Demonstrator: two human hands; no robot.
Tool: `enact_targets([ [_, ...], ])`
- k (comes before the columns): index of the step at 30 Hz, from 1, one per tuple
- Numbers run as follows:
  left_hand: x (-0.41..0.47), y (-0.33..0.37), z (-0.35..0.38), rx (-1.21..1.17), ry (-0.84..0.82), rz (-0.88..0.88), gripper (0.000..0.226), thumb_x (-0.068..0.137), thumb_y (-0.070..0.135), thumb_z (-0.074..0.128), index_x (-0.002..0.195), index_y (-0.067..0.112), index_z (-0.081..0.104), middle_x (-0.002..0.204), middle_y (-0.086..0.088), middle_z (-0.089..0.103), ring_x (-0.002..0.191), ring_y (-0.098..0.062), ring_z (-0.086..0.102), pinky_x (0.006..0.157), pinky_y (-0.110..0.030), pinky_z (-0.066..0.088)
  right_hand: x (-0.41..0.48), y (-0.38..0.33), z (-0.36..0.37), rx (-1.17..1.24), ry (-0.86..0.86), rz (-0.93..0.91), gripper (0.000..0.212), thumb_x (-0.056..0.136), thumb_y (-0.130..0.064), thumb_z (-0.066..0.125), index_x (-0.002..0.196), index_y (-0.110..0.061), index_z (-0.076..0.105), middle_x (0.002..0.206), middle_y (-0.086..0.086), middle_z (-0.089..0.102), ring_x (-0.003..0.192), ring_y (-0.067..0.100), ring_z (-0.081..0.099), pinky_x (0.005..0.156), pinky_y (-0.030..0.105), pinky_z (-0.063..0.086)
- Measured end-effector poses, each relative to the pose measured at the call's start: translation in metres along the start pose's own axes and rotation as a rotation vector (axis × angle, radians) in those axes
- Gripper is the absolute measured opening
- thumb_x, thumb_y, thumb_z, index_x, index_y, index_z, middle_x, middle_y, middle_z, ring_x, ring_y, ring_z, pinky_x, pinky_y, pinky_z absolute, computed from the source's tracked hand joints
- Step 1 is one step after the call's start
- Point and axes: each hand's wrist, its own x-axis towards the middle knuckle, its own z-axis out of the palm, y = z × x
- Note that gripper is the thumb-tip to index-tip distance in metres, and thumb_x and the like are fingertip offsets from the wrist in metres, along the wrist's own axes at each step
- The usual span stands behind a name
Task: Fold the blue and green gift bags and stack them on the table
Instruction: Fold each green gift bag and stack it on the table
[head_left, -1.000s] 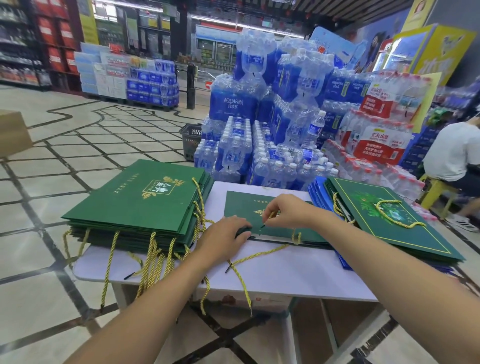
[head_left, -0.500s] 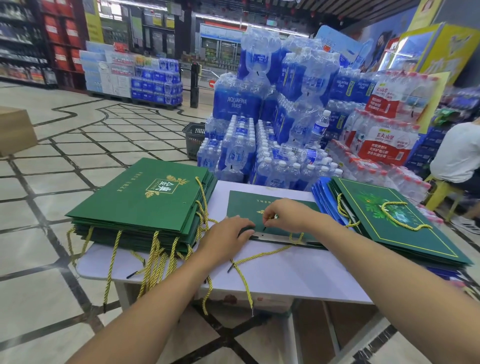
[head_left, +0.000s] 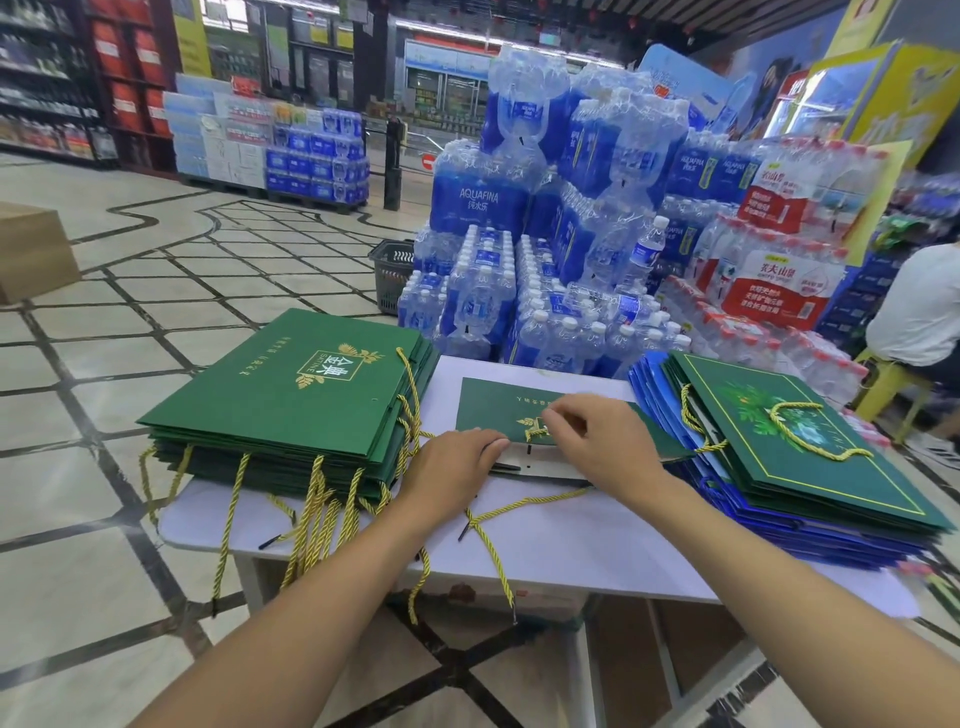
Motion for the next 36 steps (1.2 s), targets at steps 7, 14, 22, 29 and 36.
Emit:
enact_targets([
  [7, 0.000, -0.002, 0.002, 0.022, 0.012, -0.023, 0.039, 0.109, 0.050, 0.036, 0.120, 0.033, 0.069, 0.110, 0.006, 0.075, 0.099, -0.025, 0.068, 0.079, -0.042, 0.053, -0.028, -0.016, 0.030, 0.441, -0.313, 0.622, 0.023, 0.100, -0.028, 0.063, 0.091, -0.010, 0.073, 0.059, -0.001, 0.068, 0.040, 0.009, 0.052, 0.042, 0.017, 0.037],
  [14, -0.001, 0.000, 0.001, 0.029, 0.014, -0.032, 0.038, 0.109, 0.049, 0.035, 0.119, 0.035, 0.069, 0.106, 0.006, 0.075, 0.095, -0.024, 0.067, 0.076, -0.041, 0.053, -0.021, -0.027, 0.044, 0.763, -0.169, 0.851, 0.020, 0.099, -0.022, 0.065, 0.091, -0.007, 0.075, 0.059, -0.004, 0.064, 0.042, 0.006, 0.048, 0.039, 0.018, 0.031],
  [22, 0.000, 0.000, -0.001, 0.051, 0.001, -0.032, 0.037, 0.109, 0.047, 0.036, 0.118, 0.034, 0.070, 0.108, 0.005, 0.075, 0.097, -0.025, 0.066, 0.073, -0.038, 0.050, -0.018, -0.034, 0.028, 0.831, -0.398, 0.918, 0.018, 0.090, -0.019, 0.061, 0.086, -0.007, 0.074, 0.057, -0.002, 0.058, 0.043, 0.008, 0.041, 0.039, 0.016, 0.027],
  [29, -0.004, 0.003, -0.002, 0.011, -0.033, 0.043, 0.032, 0.109, 0.043, 0.038, 0.116, 0.033, 0.067, 0.109, 0.012, 0.070, 0.108, -0.014, 0.062, 0.078, -0.037, 0.052, 0.024, -0.012, 0.004, 0.862, -0.194, 0.801, 0.023, 0.101, -0.021, 0.056, 0.104, -0.008, 0.075, 0.065, -0.001, 0.067, 0.045, 0.007, 0.049, 0.041, 0.015, 0.033],
  [36, -0.005, 0.004, -0.004, 0.057, -0.075, 0.102, 0.033, 0.109, 0.042, 0.038, 0.132, 0.042, 0.061, 0.133, 0.019, 0.060, 0.124, -0.008, 0.051, 0.086, -0.032, 0.048, 0.043, 0.027, 0.023, -0.242, -0.529, 0.002, 0.033, 0.097, -0.026, 0.063, 0.127, -0.036, 0.069, 0.129, 0.001, 0.064, 0.120, 0.021, 0.055, 0.103, 0.042, 0.046],
])
